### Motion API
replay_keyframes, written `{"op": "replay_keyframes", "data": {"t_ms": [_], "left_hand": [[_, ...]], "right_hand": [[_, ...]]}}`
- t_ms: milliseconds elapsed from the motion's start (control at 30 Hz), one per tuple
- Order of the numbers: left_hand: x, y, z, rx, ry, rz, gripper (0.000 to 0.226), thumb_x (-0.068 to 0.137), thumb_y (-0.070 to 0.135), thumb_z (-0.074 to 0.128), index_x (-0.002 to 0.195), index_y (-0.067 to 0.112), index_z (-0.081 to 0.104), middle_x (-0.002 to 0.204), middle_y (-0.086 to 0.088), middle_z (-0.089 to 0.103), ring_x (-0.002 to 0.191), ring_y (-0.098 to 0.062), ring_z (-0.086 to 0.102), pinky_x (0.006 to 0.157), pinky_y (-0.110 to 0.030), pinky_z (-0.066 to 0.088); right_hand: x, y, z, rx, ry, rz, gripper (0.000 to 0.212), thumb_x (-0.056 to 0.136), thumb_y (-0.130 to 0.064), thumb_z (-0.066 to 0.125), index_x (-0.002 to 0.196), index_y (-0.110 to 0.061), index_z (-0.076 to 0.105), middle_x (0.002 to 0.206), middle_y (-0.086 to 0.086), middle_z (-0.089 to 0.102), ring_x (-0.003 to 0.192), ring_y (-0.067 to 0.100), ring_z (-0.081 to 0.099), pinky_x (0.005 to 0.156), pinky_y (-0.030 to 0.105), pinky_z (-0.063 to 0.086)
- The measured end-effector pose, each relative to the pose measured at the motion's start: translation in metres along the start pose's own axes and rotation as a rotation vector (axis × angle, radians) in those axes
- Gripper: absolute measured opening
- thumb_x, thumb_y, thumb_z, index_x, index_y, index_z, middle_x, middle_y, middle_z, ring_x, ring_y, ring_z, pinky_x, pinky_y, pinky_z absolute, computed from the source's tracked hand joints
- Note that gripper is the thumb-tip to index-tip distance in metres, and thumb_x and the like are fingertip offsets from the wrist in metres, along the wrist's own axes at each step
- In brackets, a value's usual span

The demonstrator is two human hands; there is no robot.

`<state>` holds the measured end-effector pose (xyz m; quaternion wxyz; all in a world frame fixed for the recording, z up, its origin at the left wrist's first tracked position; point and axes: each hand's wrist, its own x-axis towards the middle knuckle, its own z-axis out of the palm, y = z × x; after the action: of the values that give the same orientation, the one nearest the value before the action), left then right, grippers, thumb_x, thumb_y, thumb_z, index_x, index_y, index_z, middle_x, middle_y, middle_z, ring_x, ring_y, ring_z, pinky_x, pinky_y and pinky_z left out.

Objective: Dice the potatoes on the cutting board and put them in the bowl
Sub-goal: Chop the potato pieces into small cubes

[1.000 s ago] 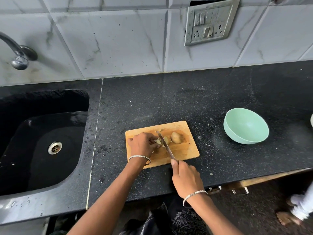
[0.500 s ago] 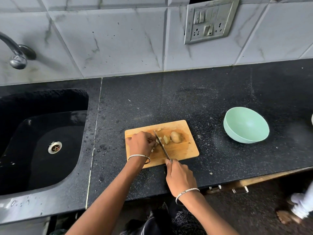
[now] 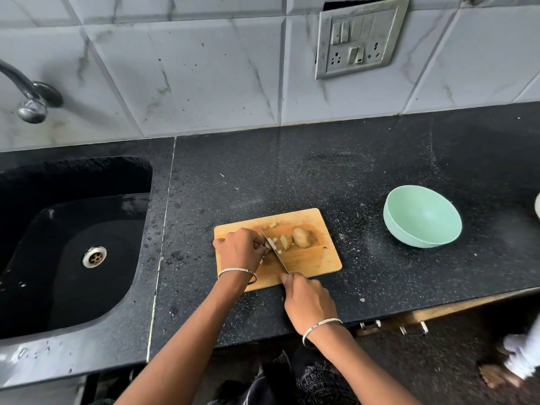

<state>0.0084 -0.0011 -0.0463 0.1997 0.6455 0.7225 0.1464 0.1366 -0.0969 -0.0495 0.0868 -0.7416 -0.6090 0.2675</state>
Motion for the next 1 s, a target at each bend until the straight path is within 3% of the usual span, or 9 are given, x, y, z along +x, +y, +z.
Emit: {"op": "replay_keyframes", "data": {"t_ms": [200, 367, 500, 600, 700, 867, 1000], "left_hand": [[-0.002, -0.003, -0.006, 0.046, 0.099, 0.019, 0.005, 0.081, 0.028, 0.068, 0.083, 0.029, 0.073, 0.081, 0.01, 0.071, 0.087, -0.014, 0.063, 0.079, -0.035, 0.024], [-0.001, -0.005, -0.006, 0.074, 0.142, 0.049, 0.009, 0.08, 0.038, 0.069, 0.077, 0.03, 0.071, 0.076, 0.01, 0.069, 0.081, -0.013, 0.062, 0.08, -0.036, 0.023], [-0.002, -0.003, -0.006, 0.05, 0.156, 0.126, 0.011, 0.081, 0.031, 0.067, 0.091, 0.034, 0.068, 0.091, 0.014, 0.07, 0.094, -0.012, 0.061, 0.08, -0.035, 0.023], [0.0, -0.002, -0.008, 0.091, 0.058, 0.275, 0.029, 0.08, 0.022, 0.065, 0.102, 0.041, 0.066, 0.111, 0.017, 0.061, 0.108, -0.014, 0.052, 0.081, -0.035, 0.028], [0.001, -0.003, -0.011, 0.237, -0.046, 0.426, 0.028, 0.082, 0.023, 0.064, 0.101, 0.043, 0.067, 0.125, 0.018, 0.052, 0.117, -0.014, 0.043, 0.089, -0.039, 0.03], [0.012, -0.016, -0.012, 0.294, 0.035, 0.41, 0.017, 0.081, 0.018, 0.064, 0.086, 0.032, 0.071, 0.102, 0.014, 0.068, 0.109, -0.014, 0.053, 0.084, -0.04, 0.026], [0.022, -0.026, -0.013, 0.276, 0.048, 0.311, 0.022, 0.083, 0.016, 0.06, 0.088, 0.033, 0.072, 0.097, 0.013, 0.069, 0.103, -0.014, 0.057, 0.085, -0.04, 0.025]], "right_hand": [[-0.004, 0.005, -0.012, 0.044, 0.052, 0.023, 0.044, 0.103, -0.048, 0.024, 0.1, -0.017, 0.055, 0.096, 0.008, 0.065, 0.093, 0.034, 0.063, 0.063, 0.036, 0.036], [-0.001, 0.006, -0.008, -0.011, 0.053, 0.049, 0.042, 0.103, -0.047, 0.026, 0.104, -0.016, 0.054, 0.099, 0.009, 0.067, 0.095, 0.035, 0.064, 0.064, 0.037, 0.041], [-0.001, 0.007, -0.006, -0.005, 0.041, 0.044, 0.041, 0.103, -0.047, 0.027, 0.103, -0.017, 0.054, 0.099, 0.01, 0.067, 0.096, 0.036, 0.064, 0.063, 0.036, 0.039], [-0.003, 0.005, -0.001, -0.011, 0.008, -0.009, 0.043, 0.102, -0.049, 0.026, 0.104, -0.017, 0.055, 0.1, 0.011, 0.066, 0.096, 0.037, 0.063, 0.064, 0.038, 0.04], [-0.005, 0.001, -0.002, -0.001, 0.013, -0.042, 0.043, 0.102, -0.05, 0.027, 0.102, -0.018, 0.055, 0.099, 0.012, 0.066, 0.095, 0.038, 0.063, 0.068, 0.04, 0.043], [-0.004, 0.002, -0.015, 0.017, 0.065, -0.111, 0.038, 0.099, -0.054, 0.03, 0.086, -0.025, 0.05, 0.082, 0.003, 0.064, 0.081, 0.032, 0.063, 0.062, 0.037, 0.045], [-0.002, 0.012, -0.026, 0.008, 0.104, -0.082, 0.041, 0.093, -0.056, 0.038, 0.081, -0.023, 0.06, 0.06, -0.007, 0.055, 0.061, 0.022, 0.057, 0.054, 0.033, 0.044]]}}
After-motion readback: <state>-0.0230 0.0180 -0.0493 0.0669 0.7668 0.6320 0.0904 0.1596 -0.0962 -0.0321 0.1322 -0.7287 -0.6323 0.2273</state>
